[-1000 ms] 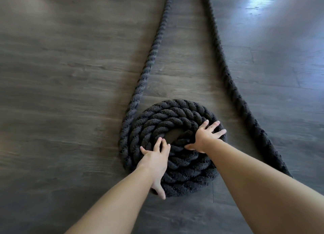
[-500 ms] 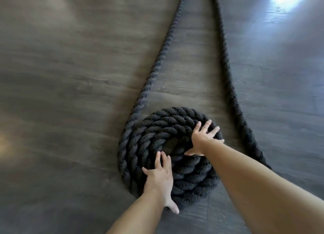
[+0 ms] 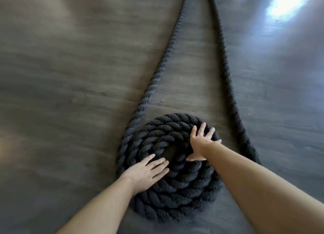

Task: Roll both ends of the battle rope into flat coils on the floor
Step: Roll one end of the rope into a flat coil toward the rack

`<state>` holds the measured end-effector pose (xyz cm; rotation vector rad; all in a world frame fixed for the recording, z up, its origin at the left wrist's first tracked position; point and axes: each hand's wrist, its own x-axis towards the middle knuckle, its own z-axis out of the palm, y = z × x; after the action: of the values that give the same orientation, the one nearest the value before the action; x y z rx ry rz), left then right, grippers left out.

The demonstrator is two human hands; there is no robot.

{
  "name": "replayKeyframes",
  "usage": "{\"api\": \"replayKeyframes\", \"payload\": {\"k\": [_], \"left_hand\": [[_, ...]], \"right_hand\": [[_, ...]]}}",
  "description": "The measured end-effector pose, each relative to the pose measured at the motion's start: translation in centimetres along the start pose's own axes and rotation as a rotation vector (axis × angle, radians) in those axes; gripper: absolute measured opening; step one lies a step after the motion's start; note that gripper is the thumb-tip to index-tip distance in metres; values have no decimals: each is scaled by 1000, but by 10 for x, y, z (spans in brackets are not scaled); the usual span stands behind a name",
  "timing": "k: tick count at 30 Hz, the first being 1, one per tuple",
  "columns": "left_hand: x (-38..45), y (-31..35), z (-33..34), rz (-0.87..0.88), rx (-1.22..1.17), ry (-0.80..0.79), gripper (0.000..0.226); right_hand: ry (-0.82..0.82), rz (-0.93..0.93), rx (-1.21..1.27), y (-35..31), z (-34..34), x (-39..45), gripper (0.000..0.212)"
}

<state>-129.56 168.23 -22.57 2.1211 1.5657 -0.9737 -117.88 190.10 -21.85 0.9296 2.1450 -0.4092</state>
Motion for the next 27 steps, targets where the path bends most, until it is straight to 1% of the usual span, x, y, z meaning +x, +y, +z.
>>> {"api": "replayKeyframes", "payload": {"k": [1, 2, 3, 4, 6, 8, 10, 12, 15, 16, 17, 19, 21, 24, 27], "left_hand": [[4, -5, 1, 26, 9, -4, 104], [7, -10, 0, 55, 4, -40, 129], [8, -14, 0, 74, -6, -64, 149], [10, -18, 0, 84, -16, -69, 160], [13, -24, 0, 101, -27, -57, 170], [16, -26, 3, 103, -49, -45, 173], [17, -26, 2, 96, -58, -52, 173], [16, -25, -4, 76, -79, -69, 173], [16, -24, -16, 10, -115, -106, 173], [16, -25, -20, -15, -144, -120, 173], [17, -26, -23, -33, -162, -135, 172], [21, -26, -29, -58, -183, -157, 172], [23, -25, -32, -74, -162, -164, 171], [24, -25, -30, -74, -112, -155, 170], [25, -25, -22, -53, -66, -103, 169]], "right_hand": [[9, -12, -9, 1, -4, 3, 133], [15, -26, -15, 1, -8, 5, 133], [22, -38, -17, 1, -10, 8, 133], [32, -47, -12, 1, -10, 11, 133], [70, -52, 39, 2, -9, 15, 132], [117, -55, 110, 2, -5, 14, 129], [145, -9, 205, -2, 0, 9, 125], [171, 143, 362, -9, 4, 3, 118], [163, 469, 686, -22, 16, -10, 105], [134, 546, 757, -28, 20, -15, 108], [109, 587, 785, -32, 25, -19, 114], [69, 568, 766, -37, 31, -23, 135], [48, 541, 748, -38, 30, -23, 149], [34, 552, 740, -41, 26, -19, 157], [44, 556, 737, -44, 27, -15, 160]]}}
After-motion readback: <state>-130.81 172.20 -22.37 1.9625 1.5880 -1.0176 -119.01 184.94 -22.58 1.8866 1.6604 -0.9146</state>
